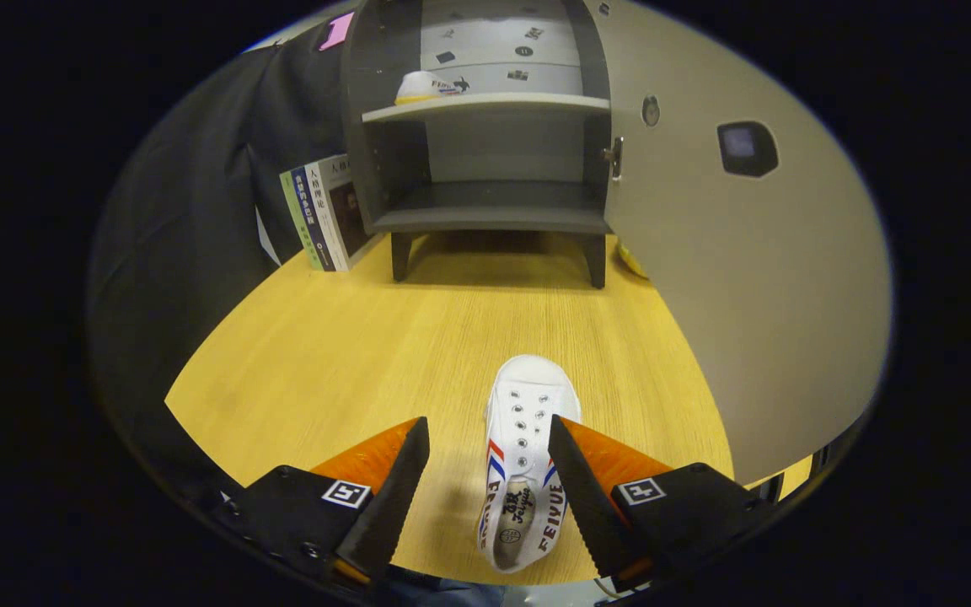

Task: Open the shoe cabinet door, grab the shoes and put them into the shoe cabinet, then close the shoe cabinet door.

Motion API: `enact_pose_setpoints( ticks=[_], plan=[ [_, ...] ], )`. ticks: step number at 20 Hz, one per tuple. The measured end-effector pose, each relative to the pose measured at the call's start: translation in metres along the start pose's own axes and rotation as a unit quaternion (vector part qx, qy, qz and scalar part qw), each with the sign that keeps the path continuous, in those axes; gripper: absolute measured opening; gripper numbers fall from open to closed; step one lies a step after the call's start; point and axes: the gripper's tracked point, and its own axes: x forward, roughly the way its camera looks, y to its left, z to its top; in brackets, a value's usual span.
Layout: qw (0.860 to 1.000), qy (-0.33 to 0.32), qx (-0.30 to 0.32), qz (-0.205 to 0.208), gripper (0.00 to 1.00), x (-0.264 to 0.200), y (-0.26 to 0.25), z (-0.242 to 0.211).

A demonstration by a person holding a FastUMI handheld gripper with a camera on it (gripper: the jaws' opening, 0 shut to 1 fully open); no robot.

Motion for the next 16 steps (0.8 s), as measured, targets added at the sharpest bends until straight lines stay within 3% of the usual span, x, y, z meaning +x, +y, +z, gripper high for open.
enact_pose_setpoints(
  ticks=[5, 9, 11, 12, 14, 15, 16],
  plan=[
    [0.998, 0.067, 0.002, 0.002, 0.87, 0.029, -0.003, -0.026],
    [0.995, 0.097, -0.035, -0.014, 0.85, 0.043, -0.008, -0.038],
    [0.991, 0.103, -0.072, -0.034, 0.66, 0.043, -0.016, -0.039],
    [0.989, 0.110, -0.090, -0.037, 0.48, 0.047, -0.016, -0.042],
    [0.984, 0.118, -0.129, -0.042, 0.49, 0.045, -0.015, -0.042],
    [0.979, 0.127, -0.154, -0.042, 0.42, 0.047, -0.017, -0.045],
    [0.978, 0.126, -0.159, -0.045, 0.42, 0.045, -0.015, -0.042]
  ],
)
